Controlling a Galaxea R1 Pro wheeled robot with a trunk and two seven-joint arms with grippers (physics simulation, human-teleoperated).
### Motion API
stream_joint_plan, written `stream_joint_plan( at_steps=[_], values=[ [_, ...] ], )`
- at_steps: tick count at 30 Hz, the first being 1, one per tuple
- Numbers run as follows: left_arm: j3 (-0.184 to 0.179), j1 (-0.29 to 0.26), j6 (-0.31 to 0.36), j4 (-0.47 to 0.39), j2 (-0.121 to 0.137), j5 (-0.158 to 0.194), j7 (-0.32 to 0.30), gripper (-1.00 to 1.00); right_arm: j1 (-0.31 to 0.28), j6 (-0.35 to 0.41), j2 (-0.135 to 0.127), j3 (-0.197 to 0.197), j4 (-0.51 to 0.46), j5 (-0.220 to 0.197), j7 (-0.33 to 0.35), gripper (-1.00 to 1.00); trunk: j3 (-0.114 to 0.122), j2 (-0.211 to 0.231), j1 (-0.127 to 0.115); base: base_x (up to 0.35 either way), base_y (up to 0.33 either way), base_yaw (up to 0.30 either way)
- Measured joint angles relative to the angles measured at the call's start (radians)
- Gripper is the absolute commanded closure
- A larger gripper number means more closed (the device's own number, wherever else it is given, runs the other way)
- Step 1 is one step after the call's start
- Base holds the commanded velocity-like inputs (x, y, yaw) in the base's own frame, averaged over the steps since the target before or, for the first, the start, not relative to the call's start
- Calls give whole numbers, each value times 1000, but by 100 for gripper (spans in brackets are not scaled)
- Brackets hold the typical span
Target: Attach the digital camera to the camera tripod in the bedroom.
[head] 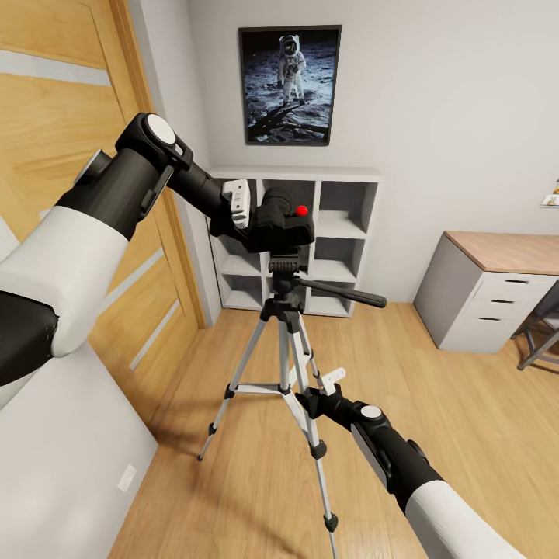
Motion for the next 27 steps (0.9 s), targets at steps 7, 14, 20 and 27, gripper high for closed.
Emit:
stream_joint_plan(
  at_steps=[7, 14, 20, 27],
  values=[
    [0, 0, 0, 0, 0, -1, 0, 100, 0, 0, 0, 0, 0, 0, 0, 100, 0, 0, 0, 0, 0, 0],
    [0, 0, -3, -2, 0, 0, -1, 100, 0, 0, 0, 0, 0, 0, 0, 100, 0, 0, 0, 0, 0, 0],
    [-1, 0, -7, -3, 0, 2, -2, 100, 0, 0, -1, 0, 0, -1, 1, 100, 0, 0, 0, 0, 0, 0],
    [-1, 0, -9, -3, -1, 3, -2, 100, 0, 0, -1, 0, 0, -2, 1, 100, 0, 0, 0, 0, 0, 0]
  ],
)
